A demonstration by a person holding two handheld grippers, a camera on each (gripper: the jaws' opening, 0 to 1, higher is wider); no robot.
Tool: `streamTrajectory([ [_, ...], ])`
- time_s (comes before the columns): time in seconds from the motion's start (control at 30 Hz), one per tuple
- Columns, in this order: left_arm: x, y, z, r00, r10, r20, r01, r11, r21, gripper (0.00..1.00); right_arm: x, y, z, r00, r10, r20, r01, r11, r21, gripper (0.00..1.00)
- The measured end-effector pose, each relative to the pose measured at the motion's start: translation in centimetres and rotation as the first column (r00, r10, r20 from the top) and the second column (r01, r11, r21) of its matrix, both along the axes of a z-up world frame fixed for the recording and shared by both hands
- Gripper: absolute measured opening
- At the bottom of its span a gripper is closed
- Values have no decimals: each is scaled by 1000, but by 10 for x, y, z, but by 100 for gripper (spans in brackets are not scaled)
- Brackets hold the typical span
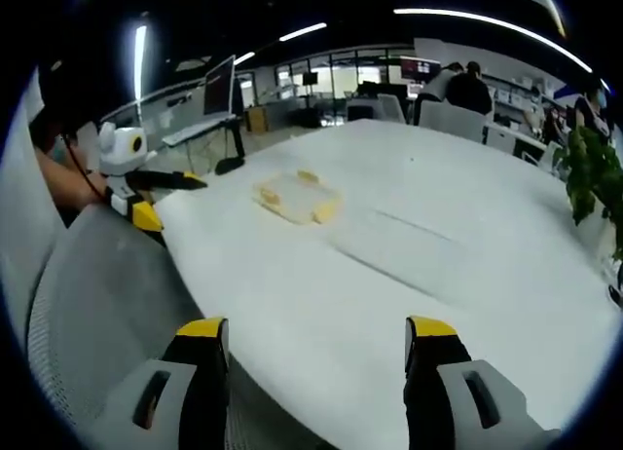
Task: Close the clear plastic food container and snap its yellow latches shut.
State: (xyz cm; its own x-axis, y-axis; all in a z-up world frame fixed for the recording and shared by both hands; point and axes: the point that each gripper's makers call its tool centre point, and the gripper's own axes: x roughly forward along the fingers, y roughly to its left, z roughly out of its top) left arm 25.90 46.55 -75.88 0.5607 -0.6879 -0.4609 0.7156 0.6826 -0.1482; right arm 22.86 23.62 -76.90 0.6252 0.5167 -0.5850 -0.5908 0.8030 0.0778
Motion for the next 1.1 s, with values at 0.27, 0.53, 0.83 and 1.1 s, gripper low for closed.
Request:
streamTrajectory([
  [0.27,0,0,1,1000,1,-1,-1,1000,-7,98,1,2,3,1000,5,17,-5,1000,10,75],
  [0.53,0,0,0,1000,3,-6,-3,1000,-9,99,3,2,7,999,2,40,-3,1000,12,76],
  [0.83,1,1,0,1000,11,-7,-11,1000,-19,99,6,2,14,997,-4,76,2,1000,26,77],
  [1.1,2,0,0,1000,11,-8,-11,1000,-20,98,6,2,15,997,-3,76,1,1000,29,77],
])
